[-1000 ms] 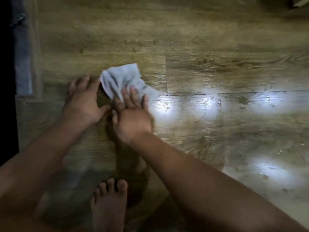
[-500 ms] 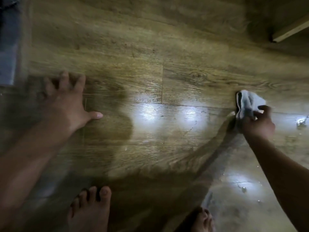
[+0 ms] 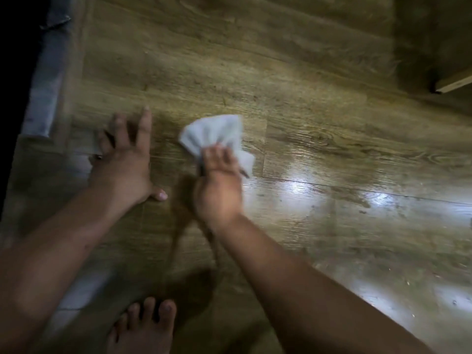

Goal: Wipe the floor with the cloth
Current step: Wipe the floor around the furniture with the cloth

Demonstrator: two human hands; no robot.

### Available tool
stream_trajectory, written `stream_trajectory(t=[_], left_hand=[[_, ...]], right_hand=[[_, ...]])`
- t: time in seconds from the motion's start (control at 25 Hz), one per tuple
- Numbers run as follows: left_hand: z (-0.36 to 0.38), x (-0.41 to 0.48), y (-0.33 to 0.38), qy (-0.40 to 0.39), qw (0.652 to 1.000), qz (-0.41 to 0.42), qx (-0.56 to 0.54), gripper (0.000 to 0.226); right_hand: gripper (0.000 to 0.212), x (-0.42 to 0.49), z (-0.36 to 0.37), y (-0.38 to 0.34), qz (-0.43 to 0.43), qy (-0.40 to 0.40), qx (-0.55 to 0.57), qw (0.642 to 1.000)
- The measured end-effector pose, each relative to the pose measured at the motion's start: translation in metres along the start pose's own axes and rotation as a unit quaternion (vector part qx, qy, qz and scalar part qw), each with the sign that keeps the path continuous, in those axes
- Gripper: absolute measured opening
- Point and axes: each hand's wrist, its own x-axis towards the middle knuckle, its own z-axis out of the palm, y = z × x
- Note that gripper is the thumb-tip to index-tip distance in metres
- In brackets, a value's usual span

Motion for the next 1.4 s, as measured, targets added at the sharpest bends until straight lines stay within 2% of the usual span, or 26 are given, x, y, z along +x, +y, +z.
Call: stream_trajectory(t=[0.08, 0.12, 0.2, 0.24, 0.32, 0.36, 0.44, 0.52, 0.6, 0.68, 0.76, 0.88, 0.96, 1.04, 1.08, 1.16, 1.2, 1.28, 1.36, 1.4], left_hand=[[0.010, -0.001, -0.006, 0.095, 0.995, 0.003, -0.019, 0.119], [0.012, -0.004, -0.012, 0.123, 0.992, -0.012, -0.031, 0.118], [0.013, -0.011, -0.020, 0.111, 0.991, -0.041, -0.067, 0.147], [0.010, -0.015, -0.020, 0.095, 0.992, -0.048, -0.072, 0.158], [0.007, -0.020, -0.018, 0.066, 0.995, -0.053, -0.059, 0.163], [0.005, -0.019, -0.015, 0.043, 0.996, -0.054, -0.060, 0.161], [-0.002, -0.013, -0.009, -0.021, 0.996, -0.071, -0.057, 0.155], [-0.009, -0.008, -0.001, -0.065, 0.994, -0.080, -0.027, 0.149], [-0.014, -0.007, 0.005, -0.094, 0.993, -0.077, -0.002, 0.148], [-0.017, -0.005, 0.009, -0.102, 0.992, -0.069, 0.016, 0.148], [-0.017, -0.005, 0.010, -0.110, 0.991, -0.070, 0.036, 0.150], [-0.007, -0.006, 0.005, -0.108, 0.990, -0.074, 0.047, 0.145], [-0.001, 0.006, -0.001, -0.116, 0.992, -0.039, 0.037, 0.121], [-0.002, 0.022, -0.002, -0.093, 0.995, -0.029, 0.015, 0.097], [-0.004, 0.025, 0.000, -0.095, 0.995, -0.036, 0.015, 0.097], [-0.006, 0.017, 0.004, -0.129, 0.989, -0.047, 0.047, 0.126], [-0.008, 0.012, 0.006, -0.128, 0.987, -0.054, 0.077, 0.142], [-0.010, -0.002, 0.005, -0.110, 0.985, -0.077, 0.108, 0.152], [-0.010, -0.005, 0.008, -0.097, 0.988, -0.069, 0.101, 0.150], [-0.012, -0.002, 0.008, -0.093, 0.990, -0.064, 0.089, 0.149]], right_hand=[[0.058, 0.012, 0.023, -0.044, -0.162, -0.120, -0.057, 0.978], [0.058, 0.021, 0.025, -0.041, -0.225, -0.154, -0.108, 0.956], [0.054, 0.034, 0.005, -0.004, -0.285, -0.157, -0.195, 0.925], [0.053, 0.035, -0.012, 0.022, -0.286, -0.138, -0.209, 0.925], [0.057, 0.028, -0.050, 0.086, -0.221, -0.077, -0.184, 0.955], [0.061, 0.022, -0.070, 0.122, -0.157, -0.034, -0.174, 0.972], [0.072, 0.006, -0.103, 0.174, 0.029, 0.005, -0.136, 0.990], [0.061, -0.003, -0.111, 0.190, 0.158, 0.023, -0.116, 0.980], [0.042, 0.004, -0.095, 0.171, 0.171, 0.059, -0.136, 0.974], [0.050, 0.019, -0.073, 0.133, 0.117, 0.058, -0.119, 0.984], [0.060, 0.044, -0.051, 0.082, 0.024, 0.025, -0.110, 0.993], [0.056, 0.088, -0.008, -0.013, -0.129, -0.072, -0.151, 0.977], [0.050, 0.119, 0.017, -0.073, -0.201, -0.122, -0.161, 0.959], [0.049, 0.142, 0.027, -0.099, -0.219, -0.135, -0.148, 0.955], [0.050, 0.144, 0.026, -0.098, -0.228, -0.132, -0.139, 0.955], [0.048, 0.140, 0.015, -0.062, -0.247, -0.105, -0.093, 0.959], [0.048, 0.132, 0.004, -0.029, -0.237, -0.080, -0.065, 0.966], [0.050, 0.104, -0.029, 0.060, -0.148, -0.013, -0.039, 0.988], [0.054, 0.070, -0.070, 0.165, 0.007, 0.066, -0.064, 0.996], [0.055, 0.051, -0.092, 0.216, 0.096, 0.097, -0.073, 0.988]])
